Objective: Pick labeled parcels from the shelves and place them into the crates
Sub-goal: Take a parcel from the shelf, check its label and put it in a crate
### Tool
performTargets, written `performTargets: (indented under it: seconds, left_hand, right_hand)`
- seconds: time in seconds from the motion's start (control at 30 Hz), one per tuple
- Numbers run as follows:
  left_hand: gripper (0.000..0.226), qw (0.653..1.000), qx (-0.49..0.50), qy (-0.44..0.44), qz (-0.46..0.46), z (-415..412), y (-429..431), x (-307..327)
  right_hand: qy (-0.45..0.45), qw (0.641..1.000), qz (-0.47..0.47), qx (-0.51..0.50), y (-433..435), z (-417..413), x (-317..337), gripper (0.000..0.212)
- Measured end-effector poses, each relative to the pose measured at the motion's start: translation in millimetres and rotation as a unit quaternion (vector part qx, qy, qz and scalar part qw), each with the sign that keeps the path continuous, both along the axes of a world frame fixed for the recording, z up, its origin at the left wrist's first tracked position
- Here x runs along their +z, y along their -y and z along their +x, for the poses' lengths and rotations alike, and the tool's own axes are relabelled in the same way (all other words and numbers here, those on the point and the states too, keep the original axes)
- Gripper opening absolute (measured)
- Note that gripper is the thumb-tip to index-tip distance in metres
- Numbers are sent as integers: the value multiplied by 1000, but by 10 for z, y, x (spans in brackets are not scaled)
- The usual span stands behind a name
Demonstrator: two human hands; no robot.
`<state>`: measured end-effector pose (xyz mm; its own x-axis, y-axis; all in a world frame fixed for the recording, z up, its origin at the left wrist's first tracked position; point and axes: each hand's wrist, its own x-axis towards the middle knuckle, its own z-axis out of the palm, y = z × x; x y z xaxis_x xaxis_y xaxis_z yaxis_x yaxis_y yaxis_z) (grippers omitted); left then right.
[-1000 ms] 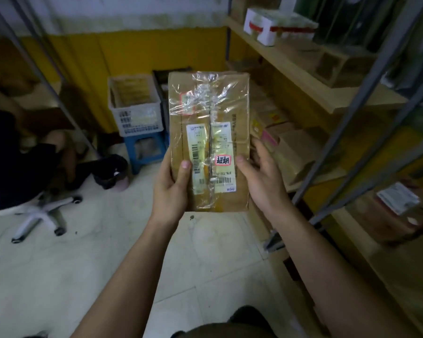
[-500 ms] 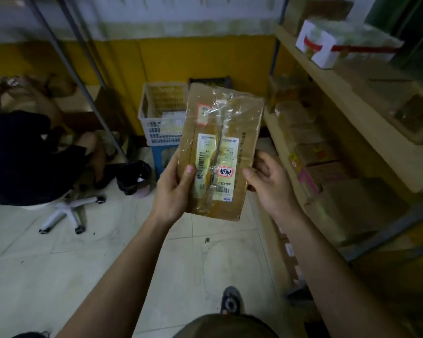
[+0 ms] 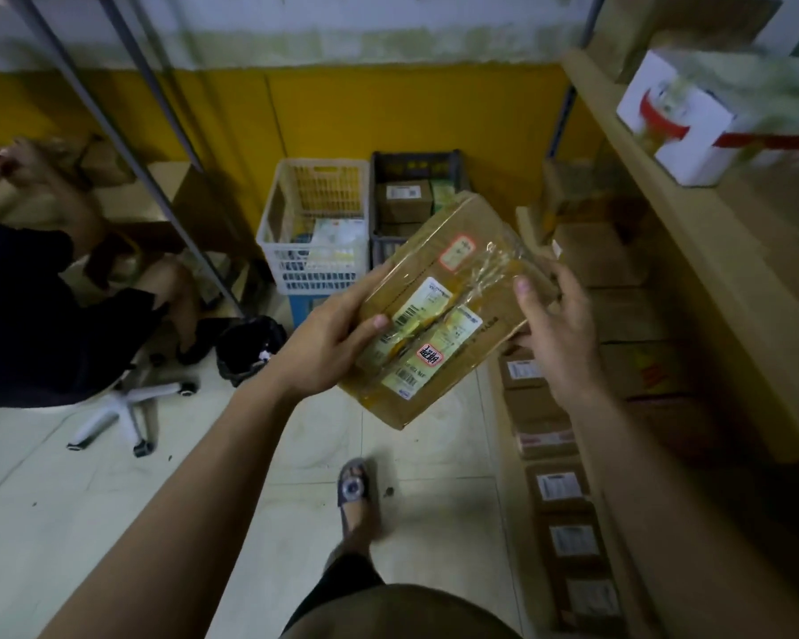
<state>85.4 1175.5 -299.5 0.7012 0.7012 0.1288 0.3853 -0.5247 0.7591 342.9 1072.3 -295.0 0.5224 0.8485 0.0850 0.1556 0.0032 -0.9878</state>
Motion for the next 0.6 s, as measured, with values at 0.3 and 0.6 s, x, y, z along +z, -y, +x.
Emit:
performTargets:
  seconds: [0.3,0.6]
  left_hand:
    - [99,970,193,32,-142,663,-1891,-140]
    - [65,911,195,190,-311,859,-3764,63]
  right_hand:
    - [101,981,5,-163,-1507,449,-173,10]
    - [64,974,-10,-216,-3325,797,61,12]
